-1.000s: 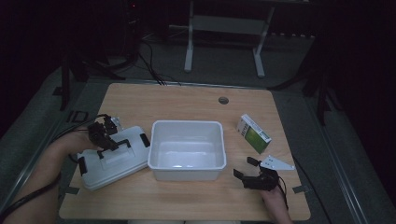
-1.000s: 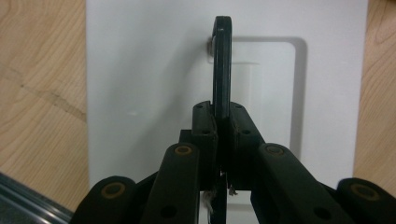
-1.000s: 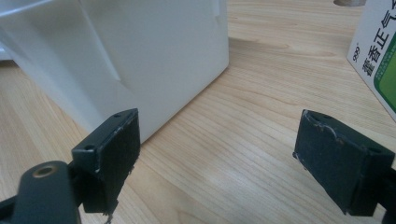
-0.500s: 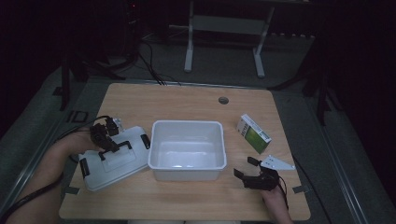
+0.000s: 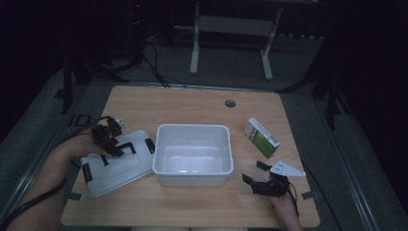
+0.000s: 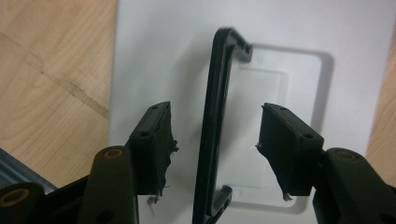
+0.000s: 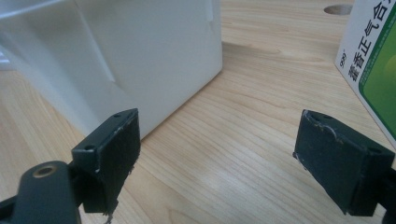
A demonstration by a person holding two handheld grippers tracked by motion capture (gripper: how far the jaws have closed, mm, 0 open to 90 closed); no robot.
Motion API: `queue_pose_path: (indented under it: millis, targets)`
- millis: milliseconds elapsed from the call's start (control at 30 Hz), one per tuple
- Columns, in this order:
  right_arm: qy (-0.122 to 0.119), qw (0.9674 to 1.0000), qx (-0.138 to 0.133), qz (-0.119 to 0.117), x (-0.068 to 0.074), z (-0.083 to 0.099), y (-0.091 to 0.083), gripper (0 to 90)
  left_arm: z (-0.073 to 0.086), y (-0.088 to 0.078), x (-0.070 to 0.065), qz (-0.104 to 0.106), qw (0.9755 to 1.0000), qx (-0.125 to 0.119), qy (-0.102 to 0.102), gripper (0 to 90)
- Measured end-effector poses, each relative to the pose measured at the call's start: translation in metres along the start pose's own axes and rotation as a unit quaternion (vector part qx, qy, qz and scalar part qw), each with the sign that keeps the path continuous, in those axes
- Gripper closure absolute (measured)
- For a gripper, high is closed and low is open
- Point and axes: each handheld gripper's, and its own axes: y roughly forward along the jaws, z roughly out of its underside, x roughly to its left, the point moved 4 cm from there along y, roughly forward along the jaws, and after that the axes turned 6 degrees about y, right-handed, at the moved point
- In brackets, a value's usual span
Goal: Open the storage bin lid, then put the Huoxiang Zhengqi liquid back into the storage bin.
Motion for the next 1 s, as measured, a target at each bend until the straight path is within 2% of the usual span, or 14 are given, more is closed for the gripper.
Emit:
queue_pose_path:
  millis: [133, 200, 400, 433, 500, 567, 633, 667, 733, 767, 933, 1000]
  targets:
    - [0.003, 1.0, -0.006, 0.003, -0.002, -0.003, -0.004, 14.5, 0.0, -0.003, -0.001, 0.004, 1.0, -0.006, -0.003, 39.0]
    - [0.004, 1.0, -0.005, 0.007, -0.002, -0.006, -0.006, 14.5, 0.0, -0.004, -0.001, 0.008, 0.9999, -0.006, -0.012, 33.6]
    - [0.021, 0.9997, 0.006, -0.008, 0.003, -0.016, -0.015, 13.9, 0.003, -0.007, -0.002, 0.014, 0.9996, -0.018, -0.02, 31.4]
    - [0.016, 0.9998, 0.008, -0.011, 0.004, -0.019, -0.017, 13.6, 0.003, -0.007, -0.003, 0.013, 0.9996, -0.017, -0.016, 31.4]
    - [0.004, 0.9995, 0.008, -0.03, 0.008, -0.028, -0.024, 13.6, 0.004, -0.008, -0.003, 0.012, 0.9997, -0.016, -0.016, 31.4]
    - [0.0, 0.9996, 0.008, -0.028, 0.009, -0.03, -0.025, 13.6, 0.003, -0.009, -0.004, 0.011, 0.9997, -0.018, -0.015, 31.4]
    - [-0.016, 0.9994, 0.012, -0.027, 0.01, -0.041, -0.031, 14.5, 0.002, -0.012, -0.004, 0.014, 0.9993, -0.029, -0.017, 31.5]
    - [-0.019, 0.9996, 0.011, -0.021, 0.009, -0.044, -0.032, 16.4, 0.002, -0.012, -0.004, 0.009, 0.9995, -0.028, -0.015, 31.5]
    - [-0.016, 0.9997, 0.004, -0.02, 0.005, -0.052, -0.037, 21.0, 0.002, -0.013, -0.005, 0.011, 0.9995, -0.027, -0.015, 31.5]
    - [-0.018, 0.9997, 0.001, -0.018, 0.003, -0.056, -0.038, 21.3, 0.002, -0.013, -0.005, 0.007, 0.9996, -0.026, -0.013, 31.5]
    - [-0.025, 0.9997, -0.005, 0.007, -0.013, -0.073, -0.045, 26.3, 0.005, -0.012, -0.006, 0.017, 0.9994, -0.027, -0.018, 31.4]
    - [-0.027, 0.9995, -0.003, 0.019, -0.022, -0.077, -0.046, 27.7, 0.006, -0.011, -0.006, 0.013, 0.9995, -0.023, -0.017, 31.5]
